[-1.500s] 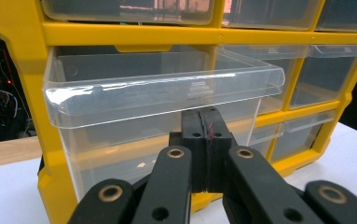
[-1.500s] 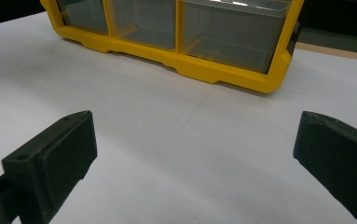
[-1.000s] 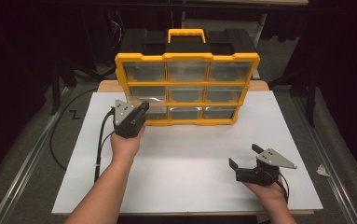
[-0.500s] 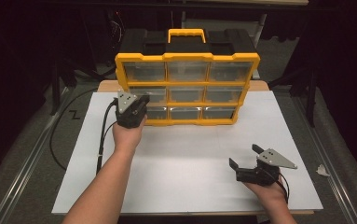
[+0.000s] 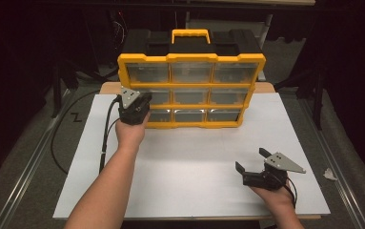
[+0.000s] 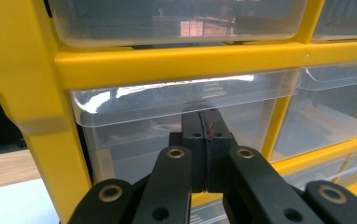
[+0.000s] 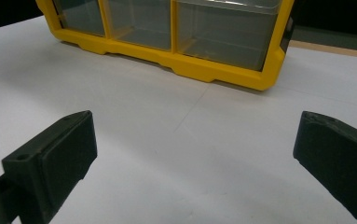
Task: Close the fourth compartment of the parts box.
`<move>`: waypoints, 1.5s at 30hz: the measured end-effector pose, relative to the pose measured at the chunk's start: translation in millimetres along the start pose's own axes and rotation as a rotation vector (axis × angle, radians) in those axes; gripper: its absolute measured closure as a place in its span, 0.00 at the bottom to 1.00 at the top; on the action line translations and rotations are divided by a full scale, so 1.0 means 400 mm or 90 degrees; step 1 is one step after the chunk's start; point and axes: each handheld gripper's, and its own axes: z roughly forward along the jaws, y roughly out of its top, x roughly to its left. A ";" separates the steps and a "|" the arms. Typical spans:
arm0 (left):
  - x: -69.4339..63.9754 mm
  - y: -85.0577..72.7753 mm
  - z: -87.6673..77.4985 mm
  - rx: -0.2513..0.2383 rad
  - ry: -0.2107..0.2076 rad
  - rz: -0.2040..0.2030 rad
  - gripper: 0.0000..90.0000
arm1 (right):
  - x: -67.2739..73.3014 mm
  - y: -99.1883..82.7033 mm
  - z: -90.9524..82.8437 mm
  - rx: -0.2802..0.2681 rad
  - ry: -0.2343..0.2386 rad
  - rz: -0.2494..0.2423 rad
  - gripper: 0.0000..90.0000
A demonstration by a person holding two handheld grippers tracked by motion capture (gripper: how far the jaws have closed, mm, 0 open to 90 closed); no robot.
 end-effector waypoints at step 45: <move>0.055 -0.267 -0.378 0.005 -0.082 -0.009 1.00 | 0.000 -0.006 -0.003 -0.002 -0.008 0.003 0.01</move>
